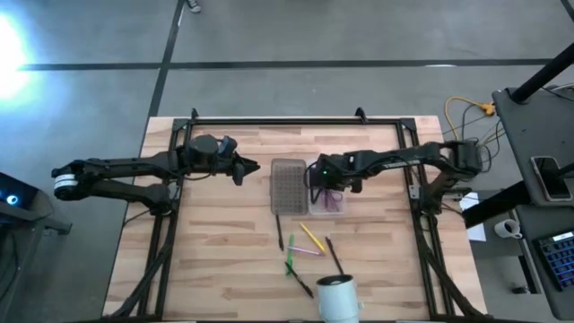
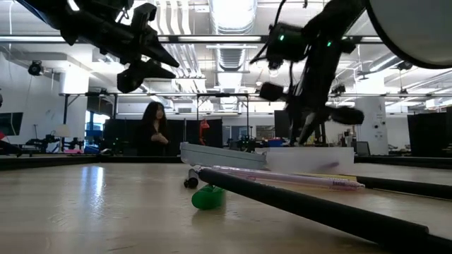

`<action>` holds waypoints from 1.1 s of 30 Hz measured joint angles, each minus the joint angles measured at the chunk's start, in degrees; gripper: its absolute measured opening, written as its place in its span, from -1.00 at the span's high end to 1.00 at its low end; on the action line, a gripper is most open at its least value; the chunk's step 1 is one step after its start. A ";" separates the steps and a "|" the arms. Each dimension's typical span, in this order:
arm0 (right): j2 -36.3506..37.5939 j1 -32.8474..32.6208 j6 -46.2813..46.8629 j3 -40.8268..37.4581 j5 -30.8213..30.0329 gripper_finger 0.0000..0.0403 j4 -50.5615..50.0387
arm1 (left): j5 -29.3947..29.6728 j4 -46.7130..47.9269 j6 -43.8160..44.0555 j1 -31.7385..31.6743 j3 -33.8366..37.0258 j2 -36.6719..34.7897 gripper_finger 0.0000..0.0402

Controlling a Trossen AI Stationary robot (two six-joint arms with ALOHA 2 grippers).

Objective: Pick & place school supplies into a supply box
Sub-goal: Put the brown pen into the gray supply box, then adjust the gray supply box on the table

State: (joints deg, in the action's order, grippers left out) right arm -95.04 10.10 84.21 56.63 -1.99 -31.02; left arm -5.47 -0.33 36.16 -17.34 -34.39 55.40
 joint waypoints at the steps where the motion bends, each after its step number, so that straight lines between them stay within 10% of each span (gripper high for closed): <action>1: -1.15 0.10 -0.52 -0.04 0.66 0.81 1.39 | 0.07 0.04 0.61 0.00 0.00 0.00 0.44; 33: -1.54 1.01 -18.20 4.72 0.50 0.21 7.78 | 1.43 20.90 10.04 0.06 1.22 -0.04 0.44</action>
State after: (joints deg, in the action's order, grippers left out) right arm -96.58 11.11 66.01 61.36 -1.50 -23.24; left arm -4.03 20.57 46.20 -17.28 -33.17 55.35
